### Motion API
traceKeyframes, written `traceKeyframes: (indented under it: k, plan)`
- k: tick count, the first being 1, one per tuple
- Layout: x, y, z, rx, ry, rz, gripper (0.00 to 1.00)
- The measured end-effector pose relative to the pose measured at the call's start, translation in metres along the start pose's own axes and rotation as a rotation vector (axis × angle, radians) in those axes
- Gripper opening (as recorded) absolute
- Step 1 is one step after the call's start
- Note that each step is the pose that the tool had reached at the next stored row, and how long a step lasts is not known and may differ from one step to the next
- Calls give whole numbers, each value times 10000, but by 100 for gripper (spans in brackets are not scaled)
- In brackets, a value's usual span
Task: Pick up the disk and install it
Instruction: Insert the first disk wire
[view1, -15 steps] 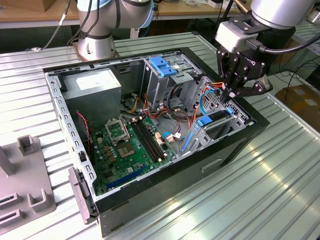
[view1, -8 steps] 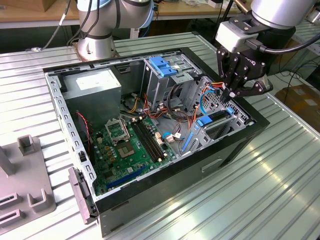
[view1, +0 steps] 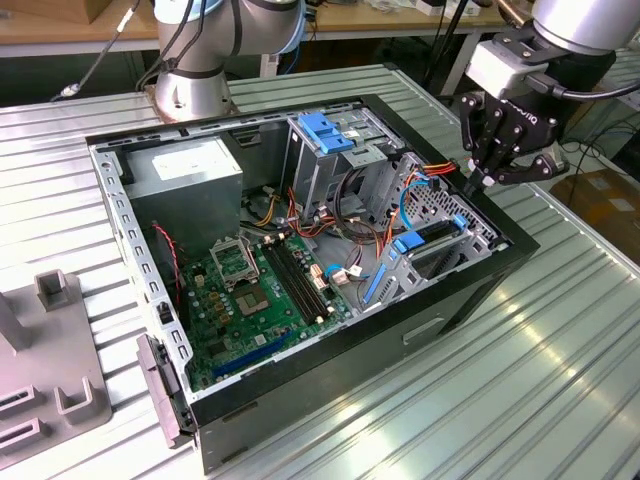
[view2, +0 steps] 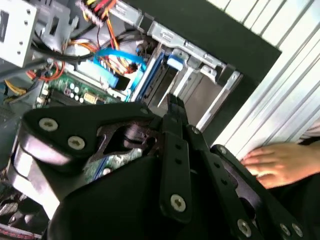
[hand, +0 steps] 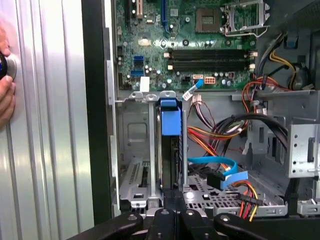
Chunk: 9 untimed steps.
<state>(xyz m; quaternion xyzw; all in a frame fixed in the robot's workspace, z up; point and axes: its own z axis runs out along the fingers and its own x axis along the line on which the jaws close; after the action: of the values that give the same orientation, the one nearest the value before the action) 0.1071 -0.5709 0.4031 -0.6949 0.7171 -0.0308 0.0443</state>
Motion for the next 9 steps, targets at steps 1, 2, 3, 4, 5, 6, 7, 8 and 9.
traceKeyframes:
  k: [1, 2, 3, 4, 5, 6, 7, 8, 9]
  plan:
    - [-1, -32, -6, 0, 0, 0, 10]
    - [-2, -51, -7, 1, -1, -2, 10]
    - [-2, -61, -6, 0, -8, -73, 10]
    - [-2, -62, -6, -4, -23, -218, 10]
    - [-2, -63, -5, -8, -43, -405, 10]
    - [-2, -66, -2, -11, -63, -571, 10]
    - [-2, -71, -1, -15, -80, -743, 10]
    - [-3, -77, 0, -17, -92, -850, 10]
    - [-3, -88, 2, -19, -102, -941, 10]
